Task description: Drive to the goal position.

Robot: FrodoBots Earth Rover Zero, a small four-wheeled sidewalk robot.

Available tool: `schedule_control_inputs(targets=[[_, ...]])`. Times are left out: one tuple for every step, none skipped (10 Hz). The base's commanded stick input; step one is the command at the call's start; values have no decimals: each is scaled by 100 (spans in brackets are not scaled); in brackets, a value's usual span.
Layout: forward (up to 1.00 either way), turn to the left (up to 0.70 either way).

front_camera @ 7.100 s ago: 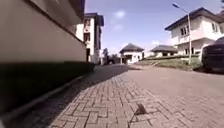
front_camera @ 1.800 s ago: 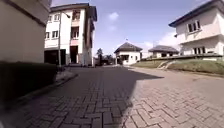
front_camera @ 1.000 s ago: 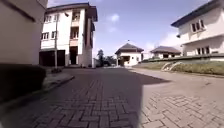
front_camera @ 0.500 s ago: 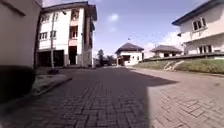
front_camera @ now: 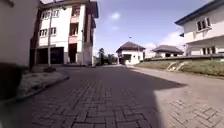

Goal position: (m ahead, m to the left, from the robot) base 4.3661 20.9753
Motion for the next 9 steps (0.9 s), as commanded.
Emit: schedule_control_inputs(targets=[[70, 0], [70, 0], [70, 0], [70, 0], [70, 0], [70, 0], [70, 0], [70, 0], [70, 0]])
